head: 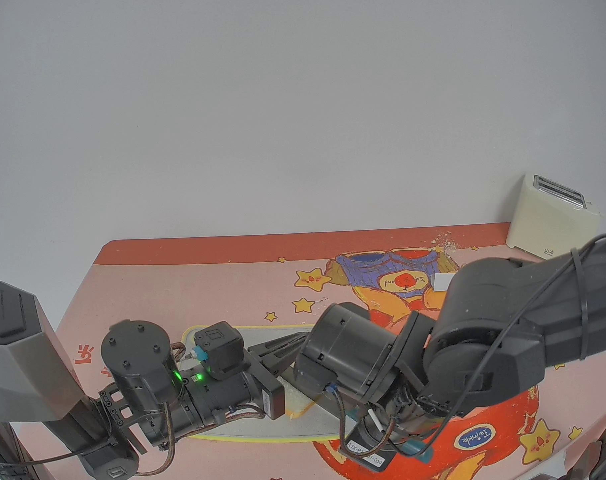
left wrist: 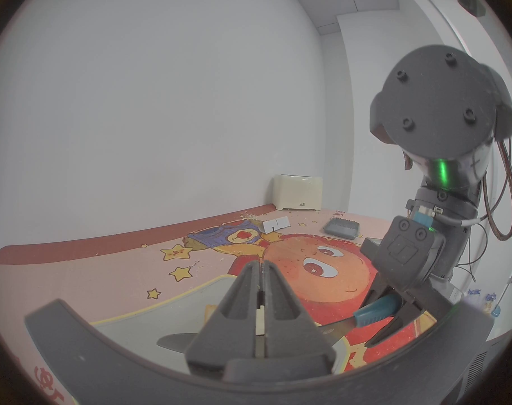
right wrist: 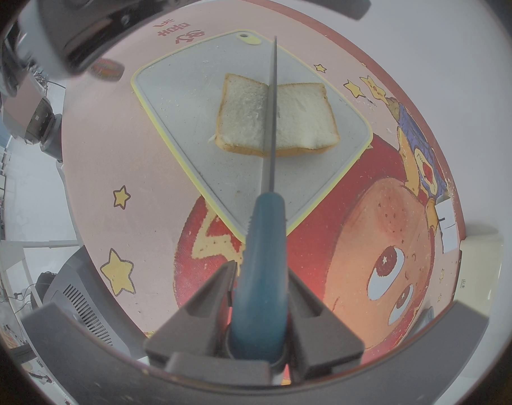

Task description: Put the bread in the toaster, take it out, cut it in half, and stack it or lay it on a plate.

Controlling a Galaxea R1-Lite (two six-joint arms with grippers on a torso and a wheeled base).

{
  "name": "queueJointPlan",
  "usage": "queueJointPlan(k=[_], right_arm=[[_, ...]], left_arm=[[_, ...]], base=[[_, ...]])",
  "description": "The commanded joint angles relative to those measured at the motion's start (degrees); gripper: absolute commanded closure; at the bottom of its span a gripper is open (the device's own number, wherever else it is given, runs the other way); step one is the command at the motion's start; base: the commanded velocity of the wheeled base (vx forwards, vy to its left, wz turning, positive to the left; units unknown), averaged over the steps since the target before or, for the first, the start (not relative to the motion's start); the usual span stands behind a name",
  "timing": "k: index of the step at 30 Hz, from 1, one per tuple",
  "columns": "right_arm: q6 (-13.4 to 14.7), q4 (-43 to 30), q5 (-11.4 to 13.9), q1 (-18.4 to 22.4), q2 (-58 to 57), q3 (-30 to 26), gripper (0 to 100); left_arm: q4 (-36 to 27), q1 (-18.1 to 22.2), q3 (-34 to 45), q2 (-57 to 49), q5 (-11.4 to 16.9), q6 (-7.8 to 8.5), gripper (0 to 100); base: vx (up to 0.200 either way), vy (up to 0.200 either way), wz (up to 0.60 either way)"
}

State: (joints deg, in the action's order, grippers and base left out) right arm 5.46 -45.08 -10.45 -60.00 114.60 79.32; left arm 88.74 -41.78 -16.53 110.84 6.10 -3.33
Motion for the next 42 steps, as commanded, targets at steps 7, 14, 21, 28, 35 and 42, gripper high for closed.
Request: queueJointPlan(k=[7, 14, 21, 28, 35, 42], right_arm=[[0.16, 0.08, 0.08, -0.03, 0.09, -0.05, 100], [0.16, 0.08, -0.01, -0.03, 0.09, -0.22, 100], [-0.01, 0.08, -0.01, -0.03, -0.08, -0.22, 100], [0.16, 0.08, -0.01, -0.03, -0.26, -0.05, 100], [-0.01, -0.18, -0.01, -0.03, -0.35, 0.92, 100], [0.16, 0.08, 0.08, -0.03, 0.18, 0.04, 100]], left_arm=[[1.26, 3.28, 1.94, 2.98, 0.41, 0.52, 100], [1.26, 3.54, 2.29, 4.39, 0.94, 0.52, 100], [1.26, 3.54, 2.29, 6.15, 0.85, 0.52, 100], [1.26, 3.63, 2.38, 6.32, 0.85, 0.52, 100], [1.26, 3.81, 2.38, 7.46, 0.85, 0.52, 100], [1.26, 5.3, 2.12, 7.38, 1.11, 0.52, 100]], base=[[0.0, 0.0, 0.0], [0.0, 0.0, 0.0], [0.0, 0.0, 0.0], [0.0, 0.0, 0.0], [0.0, 0.0, 0.0], [0.0, 0.0, 0.0]])
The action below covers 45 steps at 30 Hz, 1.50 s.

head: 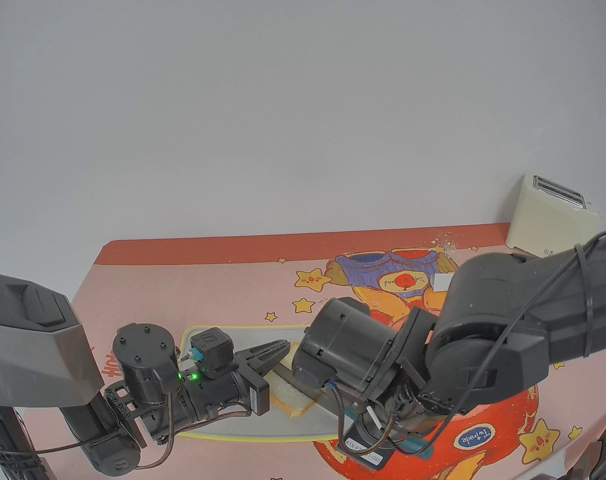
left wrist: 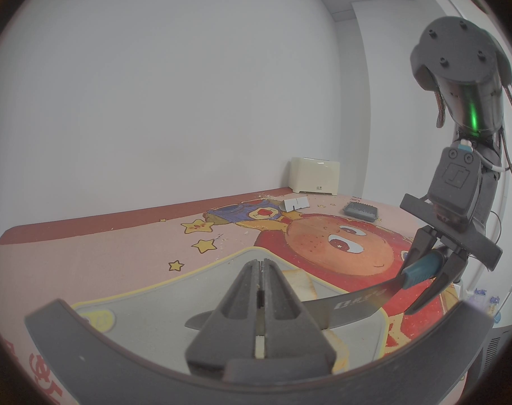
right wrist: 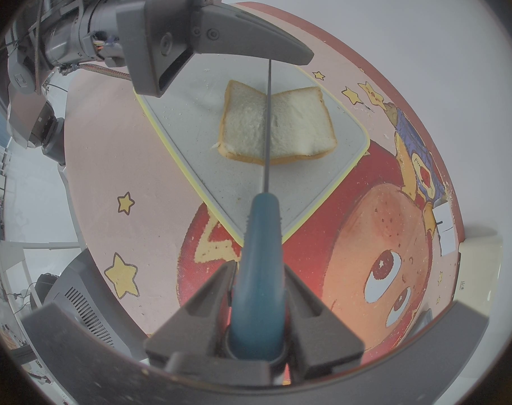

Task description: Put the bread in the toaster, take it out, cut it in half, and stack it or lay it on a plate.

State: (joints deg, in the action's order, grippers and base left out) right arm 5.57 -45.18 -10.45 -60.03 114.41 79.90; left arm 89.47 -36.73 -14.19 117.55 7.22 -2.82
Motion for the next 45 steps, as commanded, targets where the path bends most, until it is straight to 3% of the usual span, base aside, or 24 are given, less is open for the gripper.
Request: queueJointPlan(k=[1, 32, 45], right_arm=[[0.05, 0.18, 0.08, 0.0, 0.38, -0.53, 100], [0.67, -0.35, -0.01, -0.44, 0.82, 3.07, 100], [1.55, 0.27, 0.08, -0.79, 1.78, 0.52, 100]], left_arm=[[0.53, 0.26, -0.22, 0.66, -0.01, 0.0, 100], [0.53, 0.08, 0.22, 2.33, 0.43, 0.0, 100], [0.53, -0.18, 0.13, -0.4, 0.61, -0.08, 100]], base=[[0.0, 0.0, 0.0], [0.0, 0.0, 0.0], [0.0, 0.0, 0.0]])
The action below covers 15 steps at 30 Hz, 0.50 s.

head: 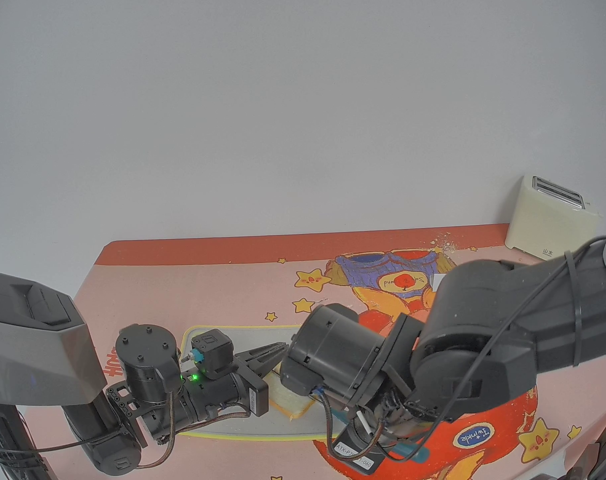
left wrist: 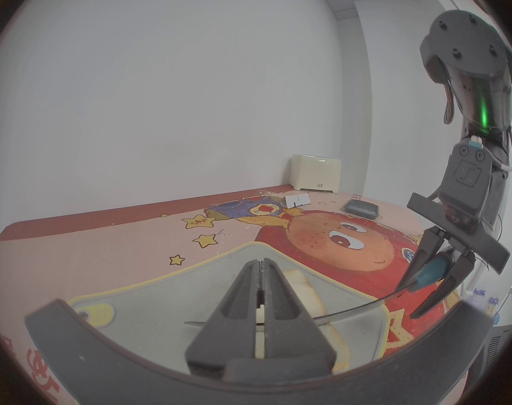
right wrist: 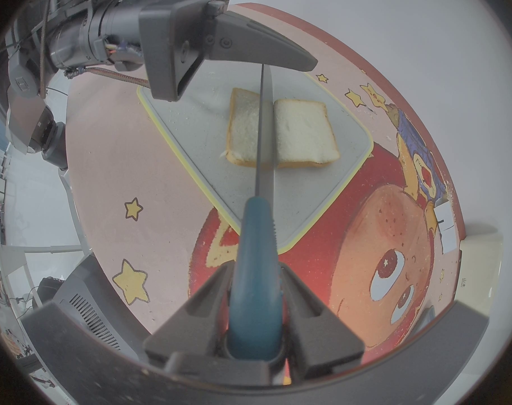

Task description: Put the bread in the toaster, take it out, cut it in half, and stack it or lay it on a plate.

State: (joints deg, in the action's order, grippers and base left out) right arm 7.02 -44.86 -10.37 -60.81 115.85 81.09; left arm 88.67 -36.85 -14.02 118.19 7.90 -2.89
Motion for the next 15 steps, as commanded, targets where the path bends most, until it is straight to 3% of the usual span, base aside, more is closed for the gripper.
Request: queueJointPlan(k=[1, 15], right_arm=[[0.1, -0.05, 0.0, -0.01, 0.34, -0.67, 100], [0.27, -0.14, 0.18, 0.34, -0.71, -0.5, 100]], left_arm=[[1.33, -0.06, -0.04, -1.03, -0.08, -0.01, 100], [1.33, -0.06, -2.68, -6.04, -0.08, -0.36, 100]], base=[[0.0, 0.0, 0.0], [0.0, 0.0, 0.0]])
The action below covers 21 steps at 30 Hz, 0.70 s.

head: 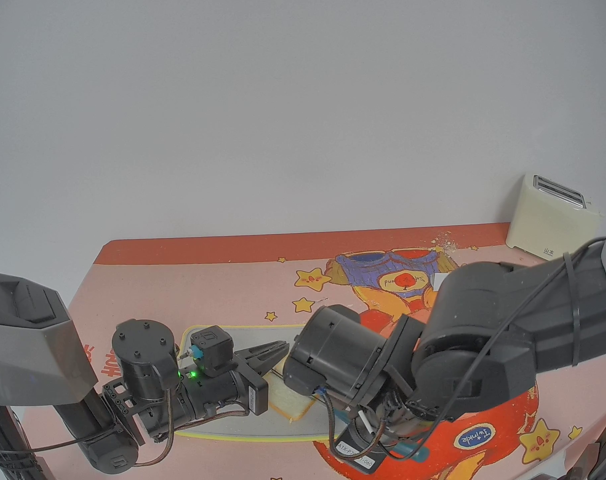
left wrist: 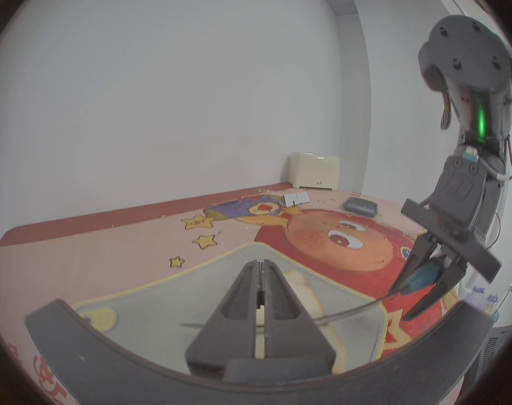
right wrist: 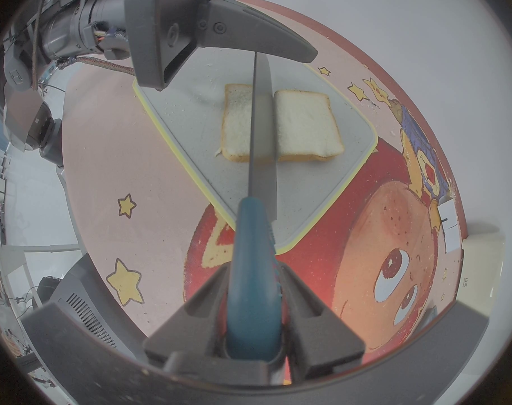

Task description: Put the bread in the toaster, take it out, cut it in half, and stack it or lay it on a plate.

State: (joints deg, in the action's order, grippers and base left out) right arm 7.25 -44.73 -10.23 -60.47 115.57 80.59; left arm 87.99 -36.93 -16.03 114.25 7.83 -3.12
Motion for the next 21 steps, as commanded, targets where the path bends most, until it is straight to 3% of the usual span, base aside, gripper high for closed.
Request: queueJointPlan(k=[1, 6, 13, 21], right_arm=[[0.31, -0.45, 0.03, 0.0, -0.69, 0.09, 100], [0.83, -0.27, 0.03, -0.18, -0.87, 0.44, 100], [1.18, -0.1, 0.03, -0.27, -2.28, 0.71, 100], [4.79, 0.34, -1.11, -1.59, -3.68, 2.55, 100]], left_arm=[[2.01, 0.01, -1.37, -2.28, 0.0, -0.13, 100], [2.01, 0.27, -2.07, -4.91, 0.26, -0.22, 100], [2.01, 0.71, -2.69, -8.87, 3.6, 0.04, 100], [2.01, 1.59, -3.74, -11.68, 4.13, 0.13, 100]], base=[[0.0, 0.0, 0.0], [0.0, 0.0, 0.0], [0.0, 0.0, 0.0], [0.0, 0.0, 0.0]])
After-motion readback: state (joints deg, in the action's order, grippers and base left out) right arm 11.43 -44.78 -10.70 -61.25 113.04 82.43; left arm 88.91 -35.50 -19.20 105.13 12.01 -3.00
